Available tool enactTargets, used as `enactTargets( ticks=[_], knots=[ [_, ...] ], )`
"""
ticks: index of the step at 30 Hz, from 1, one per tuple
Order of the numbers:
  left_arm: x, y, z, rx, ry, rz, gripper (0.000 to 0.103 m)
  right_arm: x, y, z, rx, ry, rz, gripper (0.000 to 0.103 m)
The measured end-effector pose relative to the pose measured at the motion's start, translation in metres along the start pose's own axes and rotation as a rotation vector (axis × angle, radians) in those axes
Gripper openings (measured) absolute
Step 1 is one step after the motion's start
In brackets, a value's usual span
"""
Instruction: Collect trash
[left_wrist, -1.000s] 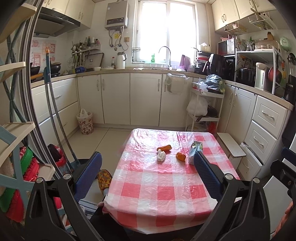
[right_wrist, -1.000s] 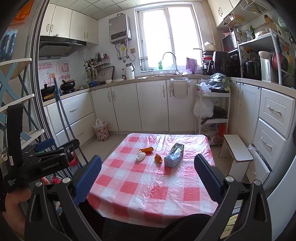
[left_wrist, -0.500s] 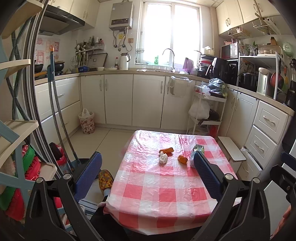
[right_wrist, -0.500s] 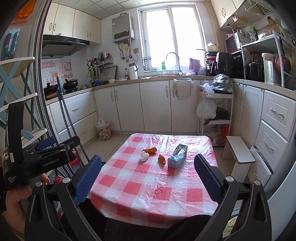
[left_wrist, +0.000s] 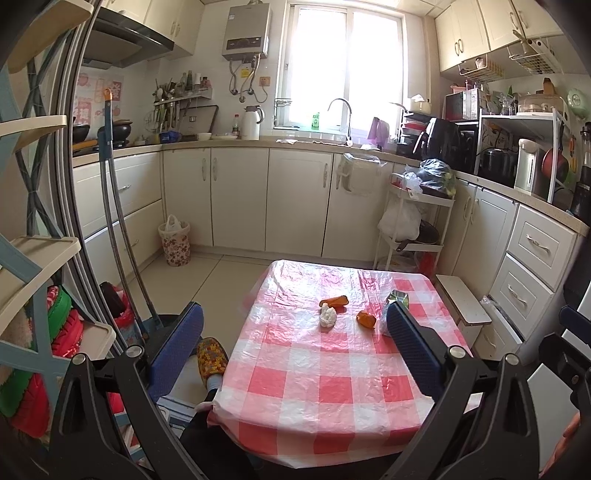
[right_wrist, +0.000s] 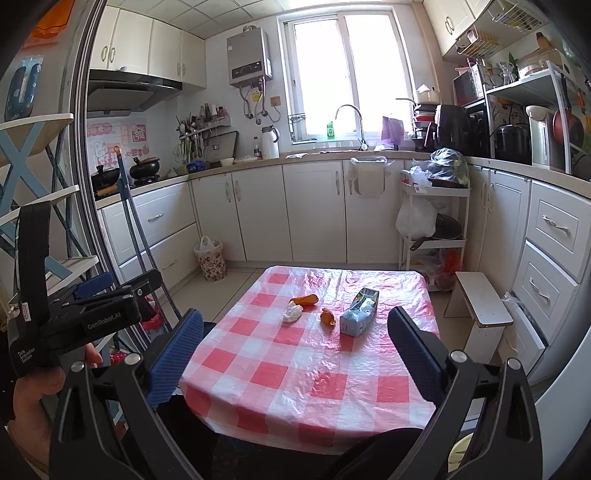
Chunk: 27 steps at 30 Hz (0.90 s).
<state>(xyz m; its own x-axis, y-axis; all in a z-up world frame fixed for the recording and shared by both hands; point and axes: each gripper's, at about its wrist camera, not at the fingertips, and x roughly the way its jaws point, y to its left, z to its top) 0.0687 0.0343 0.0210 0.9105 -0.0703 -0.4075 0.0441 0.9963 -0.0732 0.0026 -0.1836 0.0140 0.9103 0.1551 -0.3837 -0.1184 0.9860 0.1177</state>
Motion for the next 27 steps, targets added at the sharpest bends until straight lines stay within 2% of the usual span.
enactTargets(
  ticks=[27],
  knots=[
    [0.0009, 0.007, -0.0006, -0.024, 0.011, -0.006, 0.096, 0.0022, 0.0033, -0.0011, -0.009, 0.009, 0.038, 0.096]
  ],
)
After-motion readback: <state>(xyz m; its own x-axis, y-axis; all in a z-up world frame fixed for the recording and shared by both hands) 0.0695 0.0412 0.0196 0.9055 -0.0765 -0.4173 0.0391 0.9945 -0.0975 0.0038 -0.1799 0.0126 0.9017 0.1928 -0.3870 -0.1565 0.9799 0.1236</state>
